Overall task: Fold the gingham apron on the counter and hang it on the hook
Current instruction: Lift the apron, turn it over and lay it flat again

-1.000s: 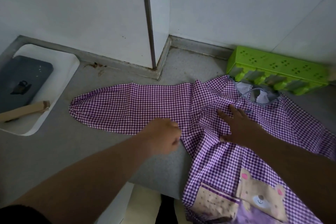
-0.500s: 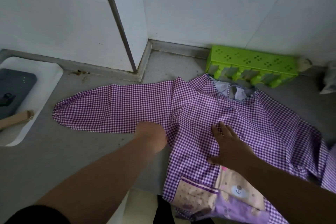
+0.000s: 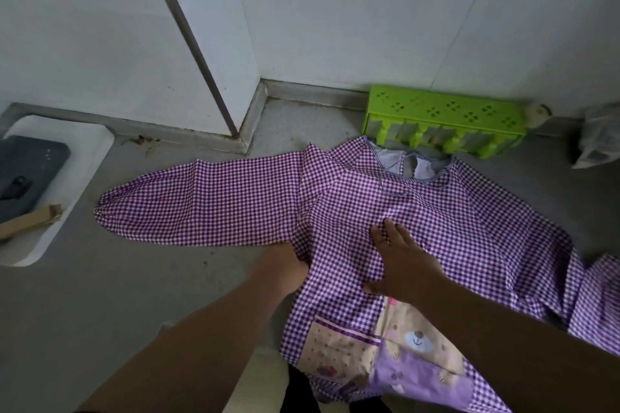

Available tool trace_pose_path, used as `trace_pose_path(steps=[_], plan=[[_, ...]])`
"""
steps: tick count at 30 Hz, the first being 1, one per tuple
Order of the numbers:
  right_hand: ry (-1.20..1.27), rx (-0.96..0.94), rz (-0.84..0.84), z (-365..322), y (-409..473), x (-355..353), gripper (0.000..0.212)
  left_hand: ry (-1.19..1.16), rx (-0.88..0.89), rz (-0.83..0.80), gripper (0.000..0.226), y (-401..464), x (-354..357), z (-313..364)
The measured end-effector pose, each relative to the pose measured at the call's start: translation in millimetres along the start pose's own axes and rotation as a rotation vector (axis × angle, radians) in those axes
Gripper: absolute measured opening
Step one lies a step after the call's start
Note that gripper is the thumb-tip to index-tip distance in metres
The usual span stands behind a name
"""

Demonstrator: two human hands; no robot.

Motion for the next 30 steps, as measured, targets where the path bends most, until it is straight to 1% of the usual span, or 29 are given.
trace_pose_path(steps=[3, 5, 7, 9, 10, 11, 12, 13, 14, 15, 16, 18, 19, 21, 24, 26, 28, 30], plan=[[-0.005, -0.019, -0.012, 2.7, 1.3, 1.1, 0.132, -0.114, -0.094, 0.087, 0.041, 2.3, -20.7, -14.7], [-0.006, -0.037, -0.017, 3.9, 1.3, -0.3, 0.131, -0.273, -0.172, 0.179, 0.041, 4.2, -36.6, -29.4], [-0.001, -0.051, -0.012, 5.2, 1.4, -2.3, 0.131, -0.411, -0.224, 0.182, 0.043, 6.4, -38.2, -43.3], [-0.007, -0.058, -0.006, 5.7, 2.3, -2.8, 0.131, -0.515, -0.209, 0.101, 0.044, 6.1, -27.6, -45.6], [-0.01, -0.059, -0.004, 5.8, 2.7, -2.8, 0.131, -0.535, -0.21, 0.018, 0.047, 4.8, -16.2, -47.5], [-0.012, -0.06, -0.002, 5.5, 3.1, -2.4, 0.131, -0.544, -0.244, -0.099, 0.059, 0.5, 0.7, -52.5], [-0.014, -0.062, -0.001, 5.1, 3.5, -2.0, 0.131, -0.57, -0.277, -0.227, 0.078, -5.7, 17.8, -57.6], [-0.017, -0.061, -0.002, 5.1, 3.6, -1.5, 0.132, -0.603, -0.274, -0.323, 0.094, -9.3, 31.8, -61.6], [-0.017, -0.06, -0.004, 5.4, 4.1, -1.3, 0.132, -0.618, -0.247, -0.379, 0.105, -10.8, 39.6, -63.5], [-0.016, -0.059, -0.007, 5.6, 4.2, -0.7, 0.133, -0.642, -0.207, -0.405, 0.11, -14.8, 39.4, -61.3], [-0.015, -0.055, -0.008, 6.0, 4.6, -0.3, 0.134, -0.67, -0.185, -0.428, 0.108, -17.3, 37.4, -60.3], [-0.012, -0.055, -0.009, 6.0, 4.9, 0.8, 0.134, -0.673, -0.147, -0.458, 0.094, -27.2, 29.5, -55.3], [-0.012, -0.056, -0.008, 6.5, 5.0, 0.8, 0.135, -0.621, -0.114, -0.473, 0.086, -31.5, 28.2, -52.5], [-0.018, -0.062, -0.006, 5.7, 4.8, -0.4, 0.135, -0.418, -0.041, -0.531, 0.068, -43.2, 30.7, -50.4], [-0.025, -0.063, -0.004, 5.4, 5.9, -1.2, 0.134, 0.047, 0.138, -0.631, 0.044, -61.0, 35.7, -51.2], [-0.016, -0.06, -0.008, 6.7, 6.9, -0.4, 0.134, 0.352, 0.274, -0.623, 0.028, -67.2, 32.9, -51.1], [-0.011, -0.061, -0.011, 5.5, 6.8, 1.0, 0.133, 0.514, 0.351, -0.584, 0.033, -69.2, 29.7, -53.3], [-0.011, -0.053, -0.014, 7.7, 6.9, 1.4, 0.133, 0.584, 0.316, -0.594, 0.039, -68.8, 26.5, -58.1]])
Point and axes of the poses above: each hand's wrist, its own y-axis towards the middle knuckle, its own x-axis out of the palm, z = x × y, the point moved 10 cm from there along y, towards the middle knuckle, and after that the axes turned 8 degrees about z, right-handed, at the moved point
